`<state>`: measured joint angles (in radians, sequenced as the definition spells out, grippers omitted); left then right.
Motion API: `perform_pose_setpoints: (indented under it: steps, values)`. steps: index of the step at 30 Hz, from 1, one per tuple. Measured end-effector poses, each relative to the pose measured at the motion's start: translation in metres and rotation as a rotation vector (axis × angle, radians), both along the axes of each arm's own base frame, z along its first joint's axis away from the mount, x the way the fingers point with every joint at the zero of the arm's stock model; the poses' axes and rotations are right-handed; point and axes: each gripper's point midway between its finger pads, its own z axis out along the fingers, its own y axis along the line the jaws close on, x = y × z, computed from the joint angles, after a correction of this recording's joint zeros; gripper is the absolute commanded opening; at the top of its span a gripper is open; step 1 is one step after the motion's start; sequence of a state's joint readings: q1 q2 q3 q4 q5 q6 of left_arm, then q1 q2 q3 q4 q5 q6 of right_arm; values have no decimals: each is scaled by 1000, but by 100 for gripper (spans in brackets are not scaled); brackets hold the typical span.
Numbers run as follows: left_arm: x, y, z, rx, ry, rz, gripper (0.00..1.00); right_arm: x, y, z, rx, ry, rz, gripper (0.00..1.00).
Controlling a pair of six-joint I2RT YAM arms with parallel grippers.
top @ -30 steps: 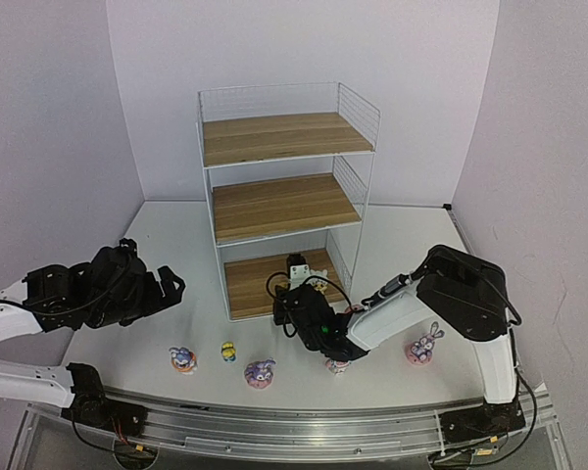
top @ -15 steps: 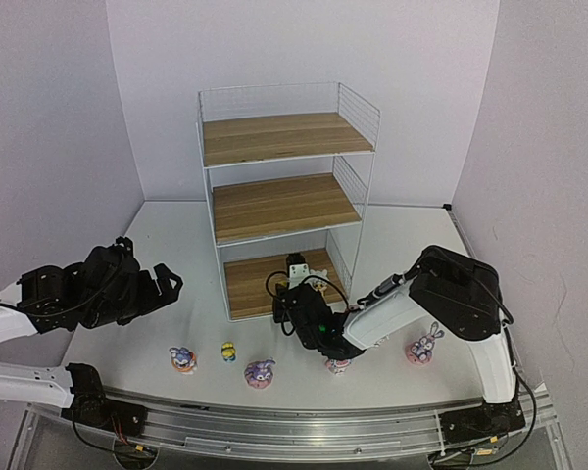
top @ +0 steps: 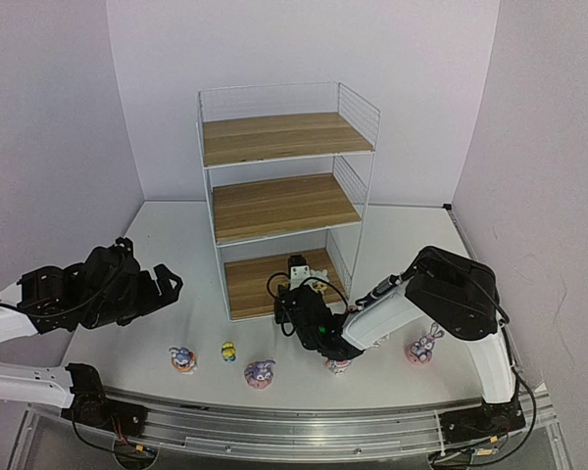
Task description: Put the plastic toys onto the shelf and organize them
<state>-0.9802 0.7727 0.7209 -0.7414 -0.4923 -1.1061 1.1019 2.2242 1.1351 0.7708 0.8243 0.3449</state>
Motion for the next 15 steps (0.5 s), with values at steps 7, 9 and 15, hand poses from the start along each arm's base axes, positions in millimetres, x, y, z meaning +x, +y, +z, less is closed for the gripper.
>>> perform_pose_setpoints:
  steps: [7, 9, 15]
  values:
    - [-1, 1, -4, 7, 6, 2, 100, 1, -1, 1, 14, -2, -12, 48]
    - [-1, 1, -4, 7, 7, 2, 100, 1, -1, 2, 16, -3, -13, 50]
    - [-1, 1, -4, 7, 7, 2, 100, 1, -1, 2, 19, -2, -12, 56]
